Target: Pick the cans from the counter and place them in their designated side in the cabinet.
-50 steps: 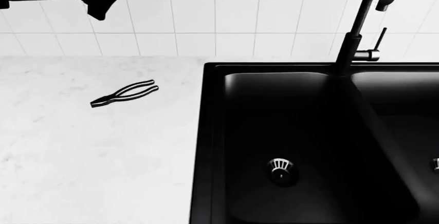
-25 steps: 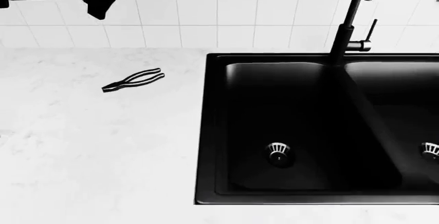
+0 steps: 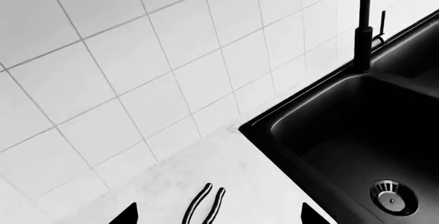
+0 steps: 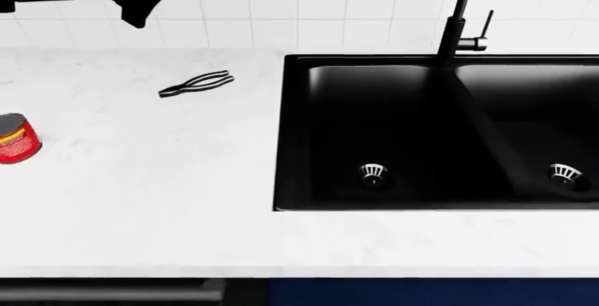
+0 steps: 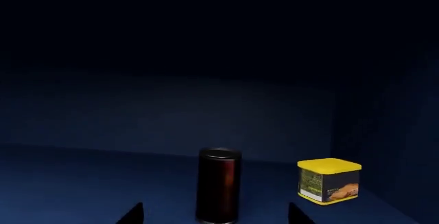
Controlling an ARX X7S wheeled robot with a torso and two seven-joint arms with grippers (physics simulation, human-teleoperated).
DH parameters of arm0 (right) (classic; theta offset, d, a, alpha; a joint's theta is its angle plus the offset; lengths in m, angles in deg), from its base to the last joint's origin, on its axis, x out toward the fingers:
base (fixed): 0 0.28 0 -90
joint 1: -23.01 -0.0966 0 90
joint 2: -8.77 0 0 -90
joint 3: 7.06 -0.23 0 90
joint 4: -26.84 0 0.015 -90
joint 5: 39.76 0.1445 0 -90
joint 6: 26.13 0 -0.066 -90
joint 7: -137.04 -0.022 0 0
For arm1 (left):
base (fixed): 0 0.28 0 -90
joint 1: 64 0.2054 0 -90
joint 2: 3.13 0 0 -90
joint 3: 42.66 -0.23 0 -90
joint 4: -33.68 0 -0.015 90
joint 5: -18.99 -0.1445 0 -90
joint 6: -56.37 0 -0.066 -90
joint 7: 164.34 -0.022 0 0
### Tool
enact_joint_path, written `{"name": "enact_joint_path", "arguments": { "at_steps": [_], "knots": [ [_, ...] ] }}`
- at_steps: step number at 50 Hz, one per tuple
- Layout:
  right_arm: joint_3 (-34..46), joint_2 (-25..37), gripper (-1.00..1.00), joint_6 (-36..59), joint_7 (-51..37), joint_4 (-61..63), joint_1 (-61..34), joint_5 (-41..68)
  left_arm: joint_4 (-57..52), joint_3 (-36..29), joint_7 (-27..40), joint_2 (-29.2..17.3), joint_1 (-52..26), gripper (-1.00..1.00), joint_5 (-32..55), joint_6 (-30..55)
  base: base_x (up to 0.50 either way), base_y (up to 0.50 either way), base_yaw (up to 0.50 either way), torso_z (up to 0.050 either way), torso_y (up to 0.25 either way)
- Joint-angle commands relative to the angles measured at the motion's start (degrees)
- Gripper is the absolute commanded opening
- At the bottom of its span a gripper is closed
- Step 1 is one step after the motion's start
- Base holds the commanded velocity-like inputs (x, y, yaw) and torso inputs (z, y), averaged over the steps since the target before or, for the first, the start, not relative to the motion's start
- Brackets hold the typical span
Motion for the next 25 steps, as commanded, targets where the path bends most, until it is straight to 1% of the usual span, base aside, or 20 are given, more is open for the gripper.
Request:
{"name": "enact_joint_path", "arguments": {
  "at_steps": [1,14,19,25],
  "knots": [
    [0.0,0.0,1.00,0.0,0.0,0.0,0.0,0.0,0.2,0.1,-0.1,0.1,0.3,1.00,0.1,-0.2,-0.30,0.00,0.00,0.000,0.000],
    [0.0,0.0,1.00,0.0,0.0,0.0,0.0,0.0,-2.3,1.7,1.5,-0.8,1.8,1.00,1.4,0.4,-0.29,0.00,0.00,0.000,0.000],
    [0.0,0.0,1.00,0.0,0.0,0.0,0.0,0.0,-4.7,4.1,3.3,-1.7,3.5,1.00,3.3,1.0,-0.24,0.00,0.00,0.000,0.000],
    [0.0,0.0,1.00,0.0,0.0,0.0,0.0,0.0,-8.3,9.2,8.7,-2.4,6.4,1.00,6.0,0.4,-0.15,0.00,0.00,0.000,0.000]
  ]
}}
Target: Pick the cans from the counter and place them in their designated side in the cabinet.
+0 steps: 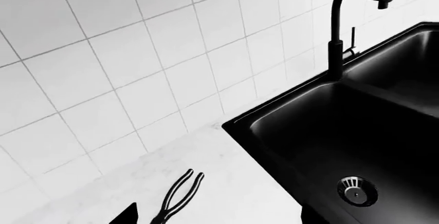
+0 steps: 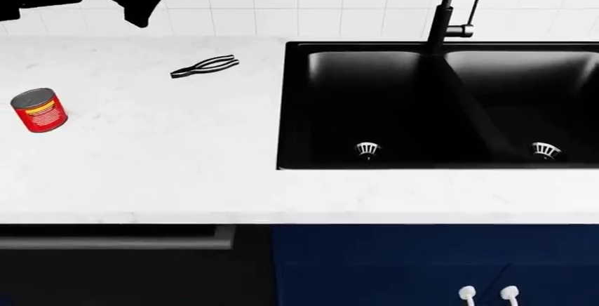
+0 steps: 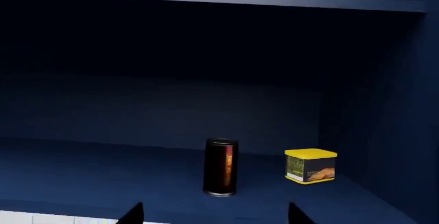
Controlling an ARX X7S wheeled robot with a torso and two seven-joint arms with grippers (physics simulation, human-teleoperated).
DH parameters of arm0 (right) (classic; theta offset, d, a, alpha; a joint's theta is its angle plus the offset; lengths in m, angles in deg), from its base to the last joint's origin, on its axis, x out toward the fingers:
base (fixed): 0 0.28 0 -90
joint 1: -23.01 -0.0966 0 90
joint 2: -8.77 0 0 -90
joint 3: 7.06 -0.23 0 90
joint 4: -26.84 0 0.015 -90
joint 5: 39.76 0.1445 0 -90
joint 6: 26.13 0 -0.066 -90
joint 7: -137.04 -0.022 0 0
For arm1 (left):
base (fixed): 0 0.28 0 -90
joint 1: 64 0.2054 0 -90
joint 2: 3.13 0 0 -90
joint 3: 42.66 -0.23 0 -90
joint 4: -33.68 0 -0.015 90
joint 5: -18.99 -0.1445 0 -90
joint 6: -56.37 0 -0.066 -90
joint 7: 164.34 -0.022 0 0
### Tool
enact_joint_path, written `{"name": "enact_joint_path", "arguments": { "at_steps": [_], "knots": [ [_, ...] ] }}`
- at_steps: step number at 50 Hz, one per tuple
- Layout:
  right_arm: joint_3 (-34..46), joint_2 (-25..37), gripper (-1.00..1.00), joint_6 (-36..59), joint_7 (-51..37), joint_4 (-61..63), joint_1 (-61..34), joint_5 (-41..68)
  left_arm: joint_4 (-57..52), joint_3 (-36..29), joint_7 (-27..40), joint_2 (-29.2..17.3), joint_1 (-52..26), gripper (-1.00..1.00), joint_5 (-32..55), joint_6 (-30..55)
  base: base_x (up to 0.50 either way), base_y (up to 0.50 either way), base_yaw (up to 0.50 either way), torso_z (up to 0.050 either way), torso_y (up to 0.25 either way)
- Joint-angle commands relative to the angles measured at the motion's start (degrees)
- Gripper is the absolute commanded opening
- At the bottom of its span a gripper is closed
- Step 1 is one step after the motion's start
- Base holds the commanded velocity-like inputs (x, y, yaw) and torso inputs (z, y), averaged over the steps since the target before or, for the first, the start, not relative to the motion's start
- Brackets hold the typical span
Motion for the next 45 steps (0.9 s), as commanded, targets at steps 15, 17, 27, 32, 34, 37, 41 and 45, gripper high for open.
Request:
{"name": "enact_joint_path", "arguments": {
  "at_steps": [15,17,27,32,34,37,41,45],
  "knots": [
    [5.8,5.0,1.00,-21.2,-4.9,-1.8,4.3,5.1,-11.0,22.8,24.8,1.6,9.6,1.00,8.0,-12.5,0.00,0.00,0.00,0.000,0.000],
    [4.9,5.1,1.00,-24.0,-4.6,-1.8,5.0,5.3,-12.2,26.0,27.9,2.5,10.7,1.00,8.7,-16.2,0.00,0.00,0.00,0.000,0.000],
    [-0.1,5.6,1.00,-39.5,-2.8,-1.7,10.2,7.0,-23.7,36.0,39.1,5.5,18.7,1.00,11.2,-26.9,0.00,0.00,0.00,0.000,0.000],
    [-1.9,5.5,1.00,-42.6,-3.1,5.4,17.0,8.6,-29.2,38.6,42.0,6.3,22.6,1.00,13.1,-28.1,0.00,0.00,0.00,0.000,0.000],
    [-2.4,5.6,1.00,-36.0,-3.9,19.8,24.1,9.4,-30.5,39.6,42.9,6.7,23.9,1.00,13.9,-28.6,0.00,0.00,0.00,0.000,0.000],
    [-3.1,5.7,1.00,-31.5,-4.9,33.4,32.0,10.4,-31.7,40.8,43.5,7.3,25.6,1.00,15.2,-28.9,0.00,0.00,0.00,0.000,0.000],
    [-4.1,5.5,1.00,-29.2,-6.4,46.6,40.9,11.4,-31.8,42.0,44.8,7.9,25.9,1.00,16.8,-28.2,0.00,0.00,0.00,0.000,0.000],
    [-5.6,5.3,1.00,-26.6,-7.8,56.3,47.8,12.9,-31.8,42.9,46.0,8.2,25.9,1.00,18.2,-27.1,0.00,0.00,0.00,0.000,0.000]
  ]
}}
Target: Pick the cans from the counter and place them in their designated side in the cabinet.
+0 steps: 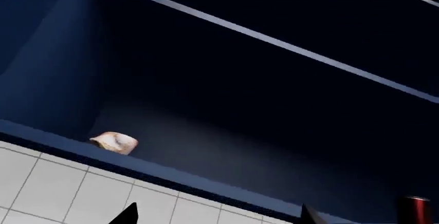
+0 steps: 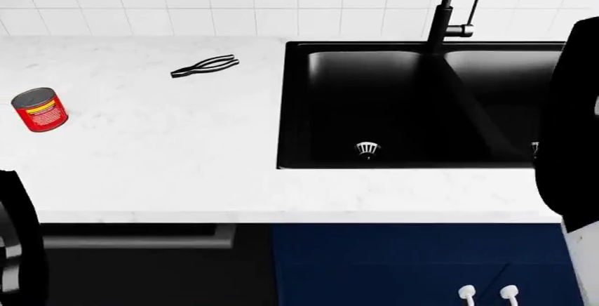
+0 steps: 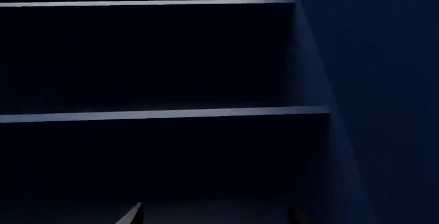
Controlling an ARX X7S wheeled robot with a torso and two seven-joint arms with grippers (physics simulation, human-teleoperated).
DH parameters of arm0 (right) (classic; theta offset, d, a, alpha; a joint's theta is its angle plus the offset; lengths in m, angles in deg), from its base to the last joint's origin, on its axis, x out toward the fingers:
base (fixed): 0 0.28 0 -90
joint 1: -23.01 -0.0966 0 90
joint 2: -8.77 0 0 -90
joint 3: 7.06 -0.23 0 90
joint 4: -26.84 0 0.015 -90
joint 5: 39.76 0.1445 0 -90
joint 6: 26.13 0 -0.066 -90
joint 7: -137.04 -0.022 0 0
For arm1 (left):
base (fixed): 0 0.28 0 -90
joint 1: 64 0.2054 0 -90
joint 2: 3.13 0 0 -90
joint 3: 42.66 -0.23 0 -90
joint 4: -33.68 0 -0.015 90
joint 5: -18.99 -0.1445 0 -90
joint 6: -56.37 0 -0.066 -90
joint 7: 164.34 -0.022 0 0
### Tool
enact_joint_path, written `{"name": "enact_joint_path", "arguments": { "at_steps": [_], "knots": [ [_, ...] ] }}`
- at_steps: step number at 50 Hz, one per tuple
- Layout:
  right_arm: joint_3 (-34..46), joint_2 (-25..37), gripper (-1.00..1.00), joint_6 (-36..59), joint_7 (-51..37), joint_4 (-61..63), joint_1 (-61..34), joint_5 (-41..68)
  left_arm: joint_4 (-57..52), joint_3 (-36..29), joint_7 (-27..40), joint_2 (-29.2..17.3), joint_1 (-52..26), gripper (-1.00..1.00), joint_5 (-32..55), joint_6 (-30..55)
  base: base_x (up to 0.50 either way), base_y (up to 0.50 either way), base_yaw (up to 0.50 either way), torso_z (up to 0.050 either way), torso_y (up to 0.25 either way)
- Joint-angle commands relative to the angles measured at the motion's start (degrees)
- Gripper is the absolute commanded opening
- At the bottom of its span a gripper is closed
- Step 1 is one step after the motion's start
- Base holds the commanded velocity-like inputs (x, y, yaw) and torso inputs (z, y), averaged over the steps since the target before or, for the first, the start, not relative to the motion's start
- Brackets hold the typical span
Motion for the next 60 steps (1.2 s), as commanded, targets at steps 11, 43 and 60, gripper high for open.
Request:
{"name": "enact_joint_path", "arguments": {
  "at_steps": [11,43,60],
  "knots": [
    [-7.2,-0.1,1.00,17.7,-7.0,45.9,32.1,7.6,-14.5,6.8,10.4,1.5,14.1,1.00,8.5,3.3,0.00,0.00,0.00,0.000,0.000],
    [-11.1,-1.9,1.00,27.5,-13.6,65.6,68.7,9.0,-26.4,8.8,20.2,3.7,38.5,1.00,12.0,6.4,0.00,0.00,0.00,0.000,0.000],
    [-8.6,-2.6,1.00,24.8,-14.8,63.8,75.2,8.1,-30.1,-0.8,18.9,-0.4,46.9,1.00,-1.6,5.0,0.00,0.00,0.00,0.000,0.000]
  ]
}}
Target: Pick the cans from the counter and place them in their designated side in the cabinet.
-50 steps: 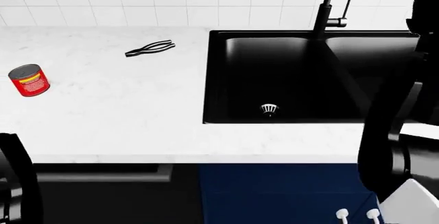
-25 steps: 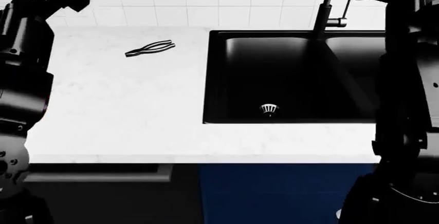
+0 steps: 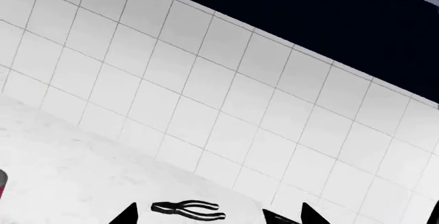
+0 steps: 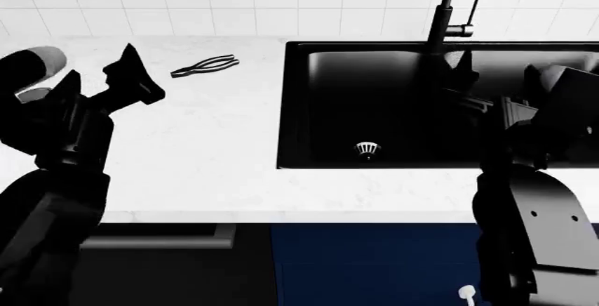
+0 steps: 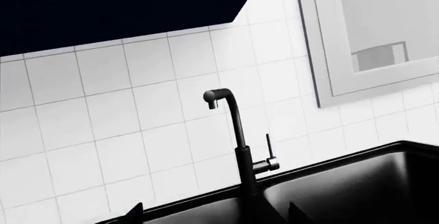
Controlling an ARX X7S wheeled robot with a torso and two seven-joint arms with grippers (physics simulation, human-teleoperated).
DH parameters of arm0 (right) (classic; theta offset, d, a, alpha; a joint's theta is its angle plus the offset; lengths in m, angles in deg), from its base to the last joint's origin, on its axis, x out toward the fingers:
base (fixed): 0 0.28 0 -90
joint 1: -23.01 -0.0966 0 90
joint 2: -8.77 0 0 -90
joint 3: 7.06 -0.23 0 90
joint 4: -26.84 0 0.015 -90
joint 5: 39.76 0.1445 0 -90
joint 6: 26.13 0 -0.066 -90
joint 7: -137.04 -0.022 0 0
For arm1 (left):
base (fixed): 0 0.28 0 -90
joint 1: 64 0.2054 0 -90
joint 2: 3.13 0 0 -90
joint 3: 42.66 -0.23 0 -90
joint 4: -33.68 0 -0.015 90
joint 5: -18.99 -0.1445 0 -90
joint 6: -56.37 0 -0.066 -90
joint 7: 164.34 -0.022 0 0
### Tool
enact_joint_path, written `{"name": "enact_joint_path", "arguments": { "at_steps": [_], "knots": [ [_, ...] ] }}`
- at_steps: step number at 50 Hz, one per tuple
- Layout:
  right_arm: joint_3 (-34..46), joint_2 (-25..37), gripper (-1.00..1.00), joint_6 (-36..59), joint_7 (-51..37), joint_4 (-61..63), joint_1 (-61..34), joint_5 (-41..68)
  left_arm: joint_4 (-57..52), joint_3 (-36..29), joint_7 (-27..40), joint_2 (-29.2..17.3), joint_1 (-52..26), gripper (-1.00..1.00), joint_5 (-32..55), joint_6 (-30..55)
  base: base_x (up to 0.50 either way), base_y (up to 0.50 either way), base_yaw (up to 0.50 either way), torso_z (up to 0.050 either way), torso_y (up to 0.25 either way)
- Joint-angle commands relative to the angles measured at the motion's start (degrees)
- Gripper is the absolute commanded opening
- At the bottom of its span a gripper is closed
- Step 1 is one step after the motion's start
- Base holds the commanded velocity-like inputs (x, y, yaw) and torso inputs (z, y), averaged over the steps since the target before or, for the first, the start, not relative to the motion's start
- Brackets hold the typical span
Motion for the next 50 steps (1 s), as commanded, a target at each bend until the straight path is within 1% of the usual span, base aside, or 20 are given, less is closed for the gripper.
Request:
{"name": "enact_joint_path", "arguments": {
  "at_steps": [1,10,50],
  "knots": [
    [1.1,-0.3,1.00,-0.9,-0.7,0.1,4.8,-0.1,-2.2,-5.2,-0.7,-2.2,5.4,1.00,-7.8,-1.5,0.00,0.00,0.00,0.000,0.000],
    [1.8,0.3,1.00,0.5,-1.5,-0.7,5.5,-0.1,-1.8,-6.4,-1.1,-2.9,5.9,1.00,-9.4,-1.6,0.00,0.03,0.00,0.000,0.000],
    [4.2,1.2,1.00,0.8,-2.3,-0.6,5.7,2.5,-1.8,-6.4,-0.6,-3.6,6.1,1.00,-9.4,-1.9,0.00,0.50,0.00,0.000,0.000]
  ]
}}
